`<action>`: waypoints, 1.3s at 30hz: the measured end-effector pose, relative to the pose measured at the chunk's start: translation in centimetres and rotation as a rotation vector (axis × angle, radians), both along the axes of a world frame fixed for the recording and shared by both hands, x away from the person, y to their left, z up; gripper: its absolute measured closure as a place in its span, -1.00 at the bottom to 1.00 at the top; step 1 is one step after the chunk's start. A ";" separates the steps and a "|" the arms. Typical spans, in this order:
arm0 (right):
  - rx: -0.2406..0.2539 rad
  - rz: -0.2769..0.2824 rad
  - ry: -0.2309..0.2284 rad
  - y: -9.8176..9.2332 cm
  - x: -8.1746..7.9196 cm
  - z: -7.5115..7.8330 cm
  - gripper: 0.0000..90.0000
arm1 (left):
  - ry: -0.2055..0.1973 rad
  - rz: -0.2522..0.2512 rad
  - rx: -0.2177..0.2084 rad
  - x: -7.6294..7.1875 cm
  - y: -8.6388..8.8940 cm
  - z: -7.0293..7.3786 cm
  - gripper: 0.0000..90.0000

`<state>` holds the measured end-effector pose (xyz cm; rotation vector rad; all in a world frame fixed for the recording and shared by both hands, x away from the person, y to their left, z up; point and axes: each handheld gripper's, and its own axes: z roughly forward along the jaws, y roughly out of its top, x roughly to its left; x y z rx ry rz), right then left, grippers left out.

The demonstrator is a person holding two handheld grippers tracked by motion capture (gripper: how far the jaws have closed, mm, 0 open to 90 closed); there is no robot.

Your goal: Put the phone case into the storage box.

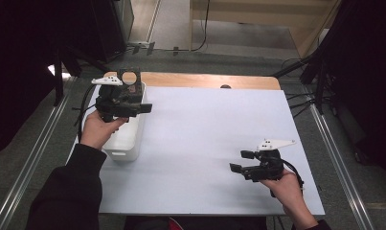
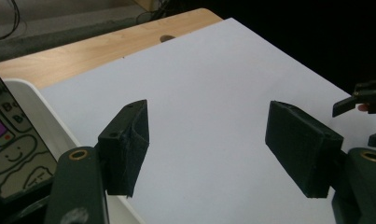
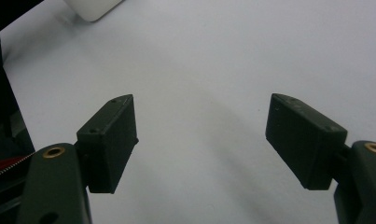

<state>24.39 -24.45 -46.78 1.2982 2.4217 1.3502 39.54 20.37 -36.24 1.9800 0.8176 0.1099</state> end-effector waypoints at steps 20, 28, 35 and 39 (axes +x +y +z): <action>0.001 -0.007 -0.001 -0.2 0.0 0.1 -0.47 | 0.003 -0.070 0.021 -3.9 -0.8 -1.9 -0.33; 0.001 -0.013 -0.001 -0.3 0.0 0.2 -0.47 | 0.002 -0.121 0.033 -5.5 -1.0 -2.7 -0.33; 0.001 -0.015 -0.003 -0.4 0.0 0.2 -0.47 | -0.011 -0.156 0.056 -7.2 -1.4 -3.5 -0.33; 0.001 -0.013 -0.001 -0.3 0.1 0.2 -0.47 | -0.012 -0.171 0.056 -7.9 -1.5 -3.8 -0.33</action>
